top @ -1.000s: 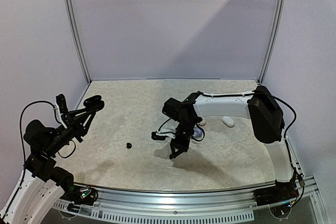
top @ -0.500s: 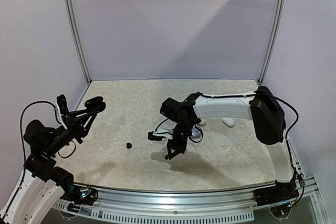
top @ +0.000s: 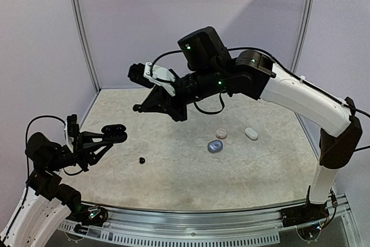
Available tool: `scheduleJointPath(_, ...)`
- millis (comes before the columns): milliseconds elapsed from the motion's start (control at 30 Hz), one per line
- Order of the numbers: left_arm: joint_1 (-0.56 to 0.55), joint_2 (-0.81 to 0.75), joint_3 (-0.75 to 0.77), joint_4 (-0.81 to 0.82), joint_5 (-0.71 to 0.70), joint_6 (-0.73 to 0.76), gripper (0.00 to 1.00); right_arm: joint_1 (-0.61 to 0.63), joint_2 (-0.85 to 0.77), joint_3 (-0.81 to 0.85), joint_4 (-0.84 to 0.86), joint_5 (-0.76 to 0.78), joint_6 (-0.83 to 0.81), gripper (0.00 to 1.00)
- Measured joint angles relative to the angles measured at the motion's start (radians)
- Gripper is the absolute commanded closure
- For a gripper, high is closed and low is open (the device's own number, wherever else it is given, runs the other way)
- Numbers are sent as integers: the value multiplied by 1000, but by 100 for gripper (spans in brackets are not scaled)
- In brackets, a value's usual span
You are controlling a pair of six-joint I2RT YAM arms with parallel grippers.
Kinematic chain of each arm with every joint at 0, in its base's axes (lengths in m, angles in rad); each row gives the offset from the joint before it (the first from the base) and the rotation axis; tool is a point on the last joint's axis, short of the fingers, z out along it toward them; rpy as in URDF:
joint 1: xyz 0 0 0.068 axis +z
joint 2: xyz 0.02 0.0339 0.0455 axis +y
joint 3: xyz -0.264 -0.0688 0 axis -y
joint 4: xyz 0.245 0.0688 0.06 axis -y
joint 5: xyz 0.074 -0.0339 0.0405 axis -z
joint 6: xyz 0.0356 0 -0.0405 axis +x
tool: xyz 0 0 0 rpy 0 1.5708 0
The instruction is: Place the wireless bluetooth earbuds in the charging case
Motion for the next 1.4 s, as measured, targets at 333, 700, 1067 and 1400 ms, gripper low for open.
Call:
scheduleJointPath(333,0,-44,0,-1,111,47,100,156,144,233,-113,92,-149,100)
scheduleJointPath(700,0,-59,0,-1,129,60,100,170,214,271,-182,167,-199,100)
scheduleJointPath(1067,0,-61,-2,-14,120,62,100,171,245,289,-183,169,-215,100)
scheduleJointPath(1400,0,-61,-5,-23,106,62,100,177,262,296,-191,177,-225,100)
